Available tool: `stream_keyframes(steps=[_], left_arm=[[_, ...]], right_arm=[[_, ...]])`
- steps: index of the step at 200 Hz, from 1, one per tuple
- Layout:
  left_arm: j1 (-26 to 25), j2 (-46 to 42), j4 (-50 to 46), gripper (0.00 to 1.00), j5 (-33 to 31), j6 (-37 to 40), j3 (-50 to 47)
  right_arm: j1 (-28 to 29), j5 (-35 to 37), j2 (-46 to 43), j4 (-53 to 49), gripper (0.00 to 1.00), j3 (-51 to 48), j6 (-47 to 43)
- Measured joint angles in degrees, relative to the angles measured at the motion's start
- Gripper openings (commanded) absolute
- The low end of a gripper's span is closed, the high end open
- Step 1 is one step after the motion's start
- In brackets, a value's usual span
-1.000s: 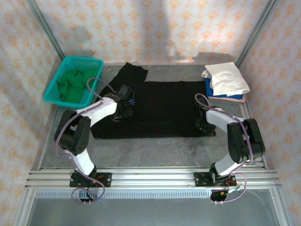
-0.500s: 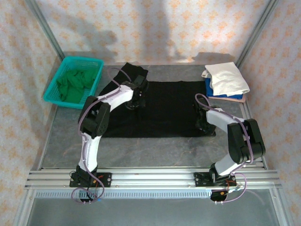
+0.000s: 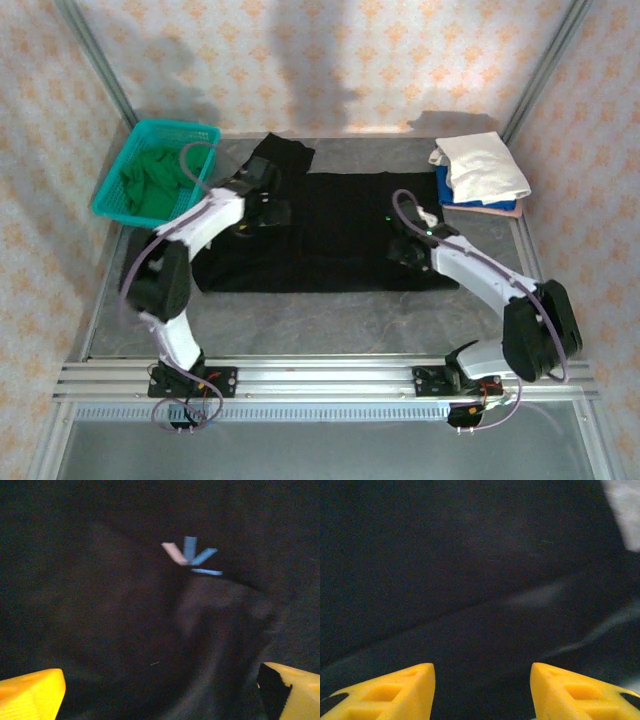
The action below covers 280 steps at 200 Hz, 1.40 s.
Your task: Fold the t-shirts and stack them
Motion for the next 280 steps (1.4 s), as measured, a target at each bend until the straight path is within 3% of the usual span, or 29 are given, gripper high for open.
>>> stream_keyframes(steps=[43, 88, 108, 129, 178, 280], left_arm=[[7.9, -13.1, 4.0, 0.88, -1.5, -3.8, -21.1], [12.4, -14.8, 6.1, 0.82, 1.0, -6.3, -32.7], [16.6, -16.5, 8.7, 0.82, 2.4, -6.5, -34.7], [19.5, -18.4, 10.6, 0.82, 2.7, -6.7, -36.8], [20.0, -19.2, 11.9, 0.87, 3.2, -6.7, -37.7], [20.2, -19.3, 13.1, 0.95, 4.8, -6.7, -37.7]], right_arm=[[13.2, -2.8, 19.1, 3.7, 0.54, 20.5, -3.9], [16.8, -2.0, 36.0, 1.6, 0.52, 37.4, -7.1], [16.3, -0.4, 36.2, -0.1, 0.53, 34.2, -6.9], [14.4, 0.7, 32.1, -0.6, 0.53, 24.5, -5.9], [4.9, 2.3, 20.3, -2.3, 0.51, 6.7, -3.0], [-11.1, 4.4, 19.2, -2.7, 0.51, 5.7, -3.0]])
